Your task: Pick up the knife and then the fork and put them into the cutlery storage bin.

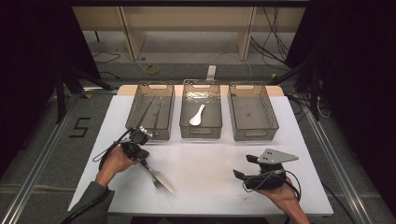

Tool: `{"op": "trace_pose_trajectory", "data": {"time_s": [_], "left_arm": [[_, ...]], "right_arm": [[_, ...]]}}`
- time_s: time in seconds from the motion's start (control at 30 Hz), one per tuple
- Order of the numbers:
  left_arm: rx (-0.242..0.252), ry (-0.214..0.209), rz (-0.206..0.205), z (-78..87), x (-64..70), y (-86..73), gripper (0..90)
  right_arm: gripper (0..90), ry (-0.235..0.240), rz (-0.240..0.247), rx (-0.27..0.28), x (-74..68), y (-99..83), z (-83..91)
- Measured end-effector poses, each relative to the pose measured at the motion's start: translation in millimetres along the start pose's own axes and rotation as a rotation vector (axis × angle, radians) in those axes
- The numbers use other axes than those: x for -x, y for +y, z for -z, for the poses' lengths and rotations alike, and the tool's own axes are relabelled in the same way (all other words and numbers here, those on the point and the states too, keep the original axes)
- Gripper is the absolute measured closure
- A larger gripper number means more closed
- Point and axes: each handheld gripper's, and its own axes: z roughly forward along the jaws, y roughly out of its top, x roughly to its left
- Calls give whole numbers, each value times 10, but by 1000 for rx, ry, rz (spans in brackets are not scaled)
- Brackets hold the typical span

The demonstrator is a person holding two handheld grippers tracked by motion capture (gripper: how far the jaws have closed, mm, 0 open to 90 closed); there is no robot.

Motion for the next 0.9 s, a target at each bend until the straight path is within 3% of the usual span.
{"op": "trace_pose_trajectory", "data": {"time_s": [0.17,0.43,0.7,0.87,0.9], "left_arm": [[-20,-28,41,78,1,-178,891],[-47,-39,80,174,50,-393,890],[-87,-56,85,243,120,-528,890],[-78,-61,79,249,124,-547,887],[-78,-60,75,253,126,-545,852]], "right_arm": [[271,2,5,-2,-5,3,-4],[270,2,5,-4,-15,6,-10],[271,2,6,-6,-15,4,-17],[271,0,7,-5,-18,7,-12],[271,0,6,-4,-20,8,-10]]}}
